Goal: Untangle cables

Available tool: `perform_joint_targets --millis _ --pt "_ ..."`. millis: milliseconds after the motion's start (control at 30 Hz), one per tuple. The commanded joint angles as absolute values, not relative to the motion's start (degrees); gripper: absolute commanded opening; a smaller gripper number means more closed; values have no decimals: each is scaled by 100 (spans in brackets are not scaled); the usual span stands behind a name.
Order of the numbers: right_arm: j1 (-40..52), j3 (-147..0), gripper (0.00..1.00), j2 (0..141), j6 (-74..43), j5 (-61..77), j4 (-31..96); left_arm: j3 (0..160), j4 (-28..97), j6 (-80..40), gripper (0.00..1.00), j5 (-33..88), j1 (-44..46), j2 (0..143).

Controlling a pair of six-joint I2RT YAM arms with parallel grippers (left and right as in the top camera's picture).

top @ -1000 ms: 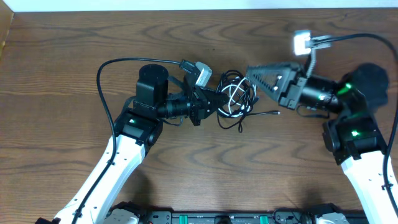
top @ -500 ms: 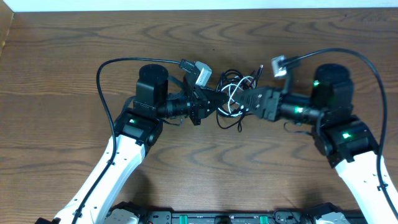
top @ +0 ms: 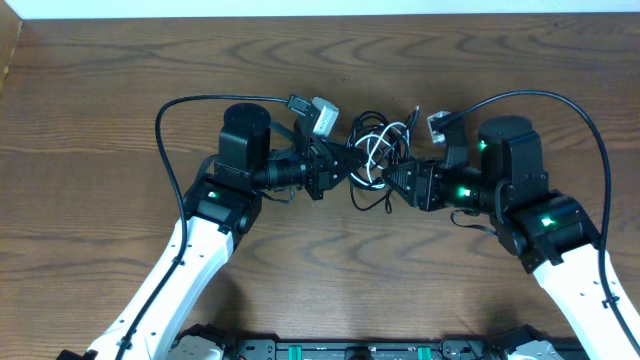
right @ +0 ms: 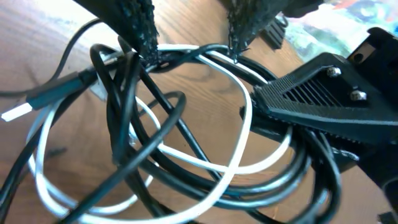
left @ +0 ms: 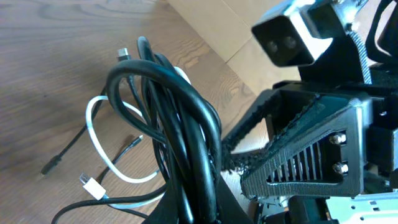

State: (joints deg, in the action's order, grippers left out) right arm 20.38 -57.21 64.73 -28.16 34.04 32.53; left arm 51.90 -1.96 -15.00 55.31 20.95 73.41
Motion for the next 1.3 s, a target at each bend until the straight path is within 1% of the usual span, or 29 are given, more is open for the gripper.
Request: perform_joint_targets --millis 0,100,167,233,400,600,733,967,1000,1033,1067,1100,1133,1267 --pt "2097 -5754 41 6438 -3155 3343 2974 5273 -244 -1636 8 5592 2097 7299" --pt "2095 -5754 41 6438 -4023 3603 2484 5273 -246 -1457 8 5590 2097 7299" --pt "2104 -5754 39 6440 -4578 3684 2211 5273 -246 -1398 8 5590 2097 7299" --pt "2112 -5754 36 6440 -4871 3680 2086 5273 -246 -1398 7 5592 2097 7299" --pt "2110 -5754 35 6552 -4928 3448 2034 5273 -246 -1402 8 5594 2097 7299" --pt "2115 -5754 29 7028 -5127 3500 1798 5273 -246 -1402 8 5614 2097 7299" --pt "2176 -5754 28 7223 -5124 3704 1402 5273 -246 -1402 7 5614 2097 7299" --pt "2239 -5754 26 7277 -5144 3638 963 5273 -246 -1402 8 5616 2097 7299" --pt "2239 -5754 25 7277 -5153 3640 961 5273 -246 -1402 8 5614 2097 7299" --pt "2239 -5754 21 7277 -5190 3642 969 5273 -246 -1402 8 5614 2097 7299" --pt "2239 -5754 15 7279 -5190 3647 969 5273 -246 -1400 8 5614 2097 7299" --pt "2241 -5754 5 7279 -5188 3682 969 5273 -246 -1402 8 5614 2097 7299" --pt "2241 -5754 1 7279 -5188 3730 967 5273 -246 -1402 8 5614 2097 7299" --pt "2233 -5754 1 7255 -4989 4047 888 5273 -244 -1398 8 5605 2095 7299"
